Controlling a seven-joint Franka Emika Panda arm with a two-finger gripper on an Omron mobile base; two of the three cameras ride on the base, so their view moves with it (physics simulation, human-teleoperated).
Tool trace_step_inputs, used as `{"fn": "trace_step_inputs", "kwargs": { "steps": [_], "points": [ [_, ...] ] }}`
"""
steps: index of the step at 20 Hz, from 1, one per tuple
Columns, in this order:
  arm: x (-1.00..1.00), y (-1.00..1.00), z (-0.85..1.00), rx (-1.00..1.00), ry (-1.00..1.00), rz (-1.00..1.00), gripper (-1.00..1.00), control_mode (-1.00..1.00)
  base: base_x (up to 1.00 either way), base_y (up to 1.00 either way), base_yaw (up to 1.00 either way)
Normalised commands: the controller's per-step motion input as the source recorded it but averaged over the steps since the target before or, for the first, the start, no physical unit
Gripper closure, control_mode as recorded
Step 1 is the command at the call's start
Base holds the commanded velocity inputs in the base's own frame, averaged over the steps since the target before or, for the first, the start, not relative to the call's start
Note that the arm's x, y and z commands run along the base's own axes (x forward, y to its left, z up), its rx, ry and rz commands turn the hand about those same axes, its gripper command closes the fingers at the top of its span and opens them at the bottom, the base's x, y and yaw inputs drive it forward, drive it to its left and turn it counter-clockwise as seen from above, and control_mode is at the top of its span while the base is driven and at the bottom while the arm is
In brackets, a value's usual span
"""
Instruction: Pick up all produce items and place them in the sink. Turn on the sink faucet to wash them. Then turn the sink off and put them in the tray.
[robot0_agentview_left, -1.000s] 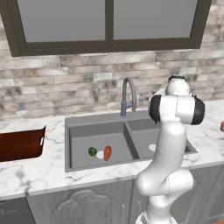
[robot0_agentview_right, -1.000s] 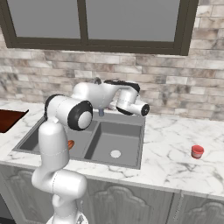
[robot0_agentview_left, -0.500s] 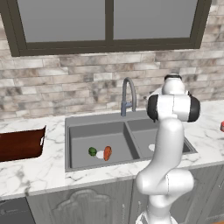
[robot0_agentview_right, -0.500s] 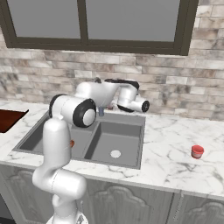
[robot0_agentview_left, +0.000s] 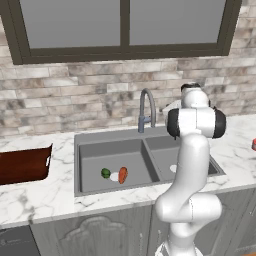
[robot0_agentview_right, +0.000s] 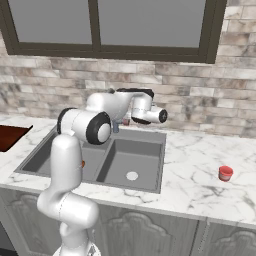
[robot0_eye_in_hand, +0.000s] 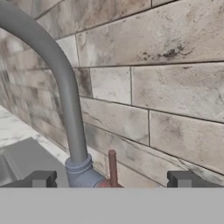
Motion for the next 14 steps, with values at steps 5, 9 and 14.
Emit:
{"fn": "trace_step_inputs", "kwargs": {
  "steps": [5,9,14],
  "points": [
    [0.06,0.06,-0.04,0.00,0.04,0.01,-1.00,-1.00,0.00,0.00,0.00],
    [0.10,0.06,-0.11,0.00,0.05,0.01,-1.00,-1.00,0.00,0.00,0.00],
    [0.16,0.05,-0.11,0.00,0.04,0.02,-1.00,-1.00,0.00,0.00,0.00]
  ]
}}
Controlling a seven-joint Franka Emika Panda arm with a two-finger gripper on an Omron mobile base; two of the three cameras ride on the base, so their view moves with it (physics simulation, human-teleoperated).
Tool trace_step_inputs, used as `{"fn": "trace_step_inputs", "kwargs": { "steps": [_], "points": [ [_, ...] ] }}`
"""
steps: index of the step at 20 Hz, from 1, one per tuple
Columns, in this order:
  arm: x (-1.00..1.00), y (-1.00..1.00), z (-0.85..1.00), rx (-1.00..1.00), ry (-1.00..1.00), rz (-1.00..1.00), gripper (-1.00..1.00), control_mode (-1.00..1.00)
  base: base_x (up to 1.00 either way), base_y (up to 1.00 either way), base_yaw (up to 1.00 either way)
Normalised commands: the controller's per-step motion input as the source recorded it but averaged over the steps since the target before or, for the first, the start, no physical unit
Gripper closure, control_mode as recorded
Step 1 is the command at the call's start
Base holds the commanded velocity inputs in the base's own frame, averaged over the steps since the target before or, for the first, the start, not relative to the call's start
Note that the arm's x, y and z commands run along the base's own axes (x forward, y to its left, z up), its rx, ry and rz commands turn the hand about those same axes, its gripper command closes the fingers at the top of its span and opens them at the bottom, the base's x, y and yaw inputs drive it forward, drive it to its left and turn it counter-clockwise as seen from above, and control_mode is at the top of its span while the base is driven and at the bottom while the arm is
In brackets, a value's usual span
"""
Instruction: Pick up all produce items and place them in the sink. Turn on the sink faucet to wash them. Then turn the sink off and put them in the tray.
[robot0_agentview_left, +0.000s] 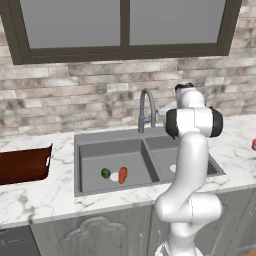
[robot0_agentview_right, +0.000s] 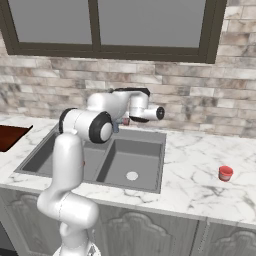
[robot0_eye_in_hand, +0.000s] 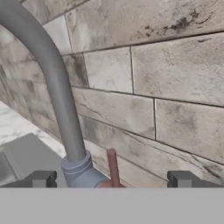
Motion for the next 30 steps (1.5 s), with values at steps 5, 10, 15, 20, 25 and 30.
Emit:
{"fn": "trace_step_inputs", "kwargs": {
  "steps": [5,10,15,20,25,30],
  "points": [
    [0.16,0.02,-0.07,0.00,0.03,0.02,-1.00,-1.00,0.00,0.00,0.00],
    [0.11,0.14,-0.08,0.00,0.06,0.01,-1.00,-1.00,0.00,0.00,0.00],
    [0.04,0.18,-0.07,0.00,0.08,0.00,-1.00,-1.00,0.00,0.00,0.00],
    [0.10,0.15,-0.03,0.00,0.07,0.00,-1.00,-1.00,0.00,0.00,0.00],
    [0.16,0.06,-0.05,0.00,0.06,0.01,-1.00,-1.00,0.00,0.00,0.00],
    [0.18,0.12,-0.09,0.00,0.04,0.01,1.00,-1.00,0.00,0.00,0.00]
  ]
}}
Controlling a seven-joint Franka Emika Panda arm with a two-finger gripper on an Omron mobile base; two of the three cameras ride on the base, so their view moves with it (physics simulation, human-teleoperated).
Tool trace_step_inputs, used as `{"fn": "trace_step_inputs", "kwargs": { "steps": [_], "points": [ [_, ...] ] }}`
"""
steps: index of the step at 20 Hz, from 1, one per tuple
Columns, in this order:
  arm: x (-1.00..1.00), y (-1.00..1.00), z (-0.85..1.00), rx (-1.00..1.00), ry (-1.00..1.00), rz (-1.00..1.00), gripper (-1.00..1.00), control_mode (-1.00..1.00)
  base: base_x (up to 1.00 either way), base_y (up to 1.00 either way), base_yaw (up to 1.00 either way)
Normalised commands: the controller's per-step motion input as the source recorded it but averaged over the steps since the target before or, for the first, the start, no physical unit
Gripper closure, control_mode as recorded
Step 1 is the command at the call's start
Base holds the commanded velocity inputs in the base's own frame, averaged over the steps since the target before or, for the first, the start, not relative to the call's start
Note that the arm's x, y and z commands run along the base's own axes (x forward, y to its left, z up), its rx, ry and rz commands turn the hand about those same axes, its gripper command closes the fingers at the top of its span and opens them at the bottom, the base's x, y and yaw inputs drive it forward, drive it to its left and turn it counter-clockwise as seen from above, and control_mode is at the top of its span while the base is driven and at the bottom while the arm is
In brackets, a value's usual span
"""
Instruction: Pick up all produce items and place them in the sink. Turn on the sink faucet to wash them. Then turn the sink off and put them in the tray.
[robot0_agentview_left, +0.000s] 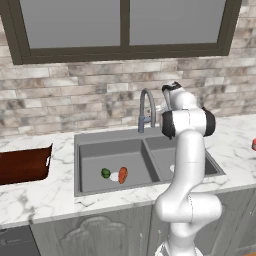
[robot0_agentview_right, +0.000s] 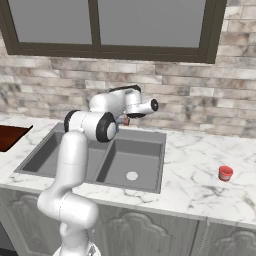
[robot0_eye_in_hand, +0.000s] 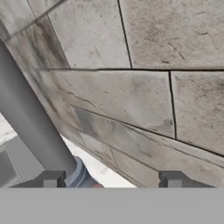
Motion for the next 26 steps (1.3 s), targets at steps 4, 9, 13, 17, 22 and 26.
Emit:
{"fn": "trace_step_inputs", "kwargs": {
  "steps": [4,9,13,17,22,26],
  "points": [
    [0.09,0.03,-0.03,0.00,0.00,0.01,1.00,-1.00,0.00,0.00,0.00],
    [0.01,0.00,0.00,0.00,0.00,0.00,1.00,-1.00,0.00,0.00,0.00],
    [0.00,0.00,0.00,0.00,0.00,0.00,1.00,-1.00,0.00,0.00,0.00],
    [0.00,0.00,0.00,0.00,0.00,0.00,1.00,-1.00,0.00,0.00,0.00],
    [0.00,0.00,0.00,0.00,0.00,0.00,1.00,-1.00,0.00,0.00,0.00],
    [0.00,0.00,0.00,0.00,0.00,0.00,1.00,-1.00,0.00,0.00,0.00]
  ]
}}
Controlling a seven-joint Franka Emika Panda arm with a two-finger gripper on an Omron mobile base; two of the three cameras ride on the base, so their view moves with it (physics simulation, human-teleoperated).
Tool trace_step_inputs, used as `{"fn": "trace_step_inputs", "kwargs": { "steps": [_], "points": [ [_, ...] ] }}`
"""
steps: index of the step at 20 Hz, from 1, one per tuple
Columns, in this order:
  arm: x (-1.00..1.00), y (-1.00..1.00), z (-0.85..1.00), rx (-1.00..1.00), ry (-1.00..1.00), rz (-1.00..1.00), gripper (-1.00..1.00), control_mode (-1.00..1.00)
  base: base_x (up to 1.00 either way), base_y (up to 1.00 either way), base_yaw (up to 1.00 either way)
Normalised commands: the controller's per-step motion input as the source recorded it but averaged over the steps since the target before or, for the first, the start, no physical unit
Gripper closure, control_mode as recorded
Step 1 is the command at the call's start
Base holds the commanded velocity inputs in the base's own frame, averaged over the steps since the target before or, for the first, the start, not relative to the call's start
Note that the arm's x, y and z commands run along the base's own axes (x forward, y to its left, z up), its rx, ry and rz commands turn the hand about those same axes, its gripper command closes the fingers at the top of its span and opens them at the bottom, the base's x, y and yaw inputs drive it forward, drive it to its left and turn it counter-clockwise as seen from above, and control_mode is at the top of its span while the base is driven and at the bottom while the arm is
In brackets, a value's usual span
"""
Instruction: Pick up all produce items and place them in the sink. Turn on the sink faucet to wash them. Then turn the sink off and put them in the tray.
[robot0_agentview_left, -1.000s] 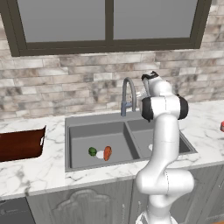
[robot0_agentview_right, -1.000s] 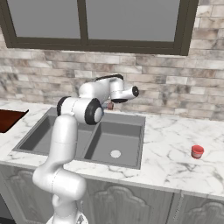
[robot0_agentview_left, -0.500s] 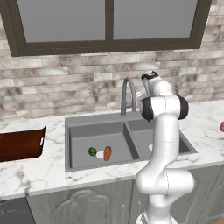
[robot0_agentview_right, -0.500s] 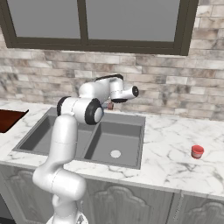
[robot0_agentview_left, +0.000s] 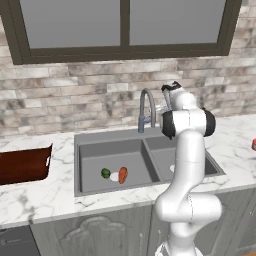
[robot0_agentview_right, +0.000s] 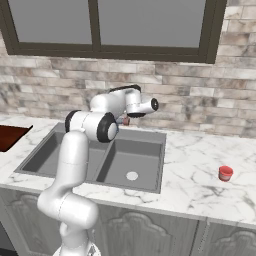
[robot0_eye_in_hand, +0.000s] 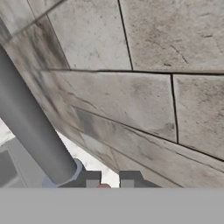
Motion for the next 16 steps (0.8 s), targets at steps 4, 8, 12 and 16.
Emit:
{"fn": "trace_step_inputs", "kwargs": {
  "steps": [4,8,12,16],
  "points": [
    [0.00,0.00,0.00,0.00,0.00,0.00,1.00,-1.00,0.00,0.00,0.00],
    [0.00,-0.18,-0.01,0.01,0.00,0.00,1.00,-1.00,0.00,0.00,0.00],
    [0.00,-0.39,-0.04,0.07,0.00,0.00,1.00,-1.00,0.00,0.00,0.00],
    [0.00,-0.52,-0.06,0.11,0.00,0.00,1.00,-1.00,0.00,0.00,0.00]
  ]
}}
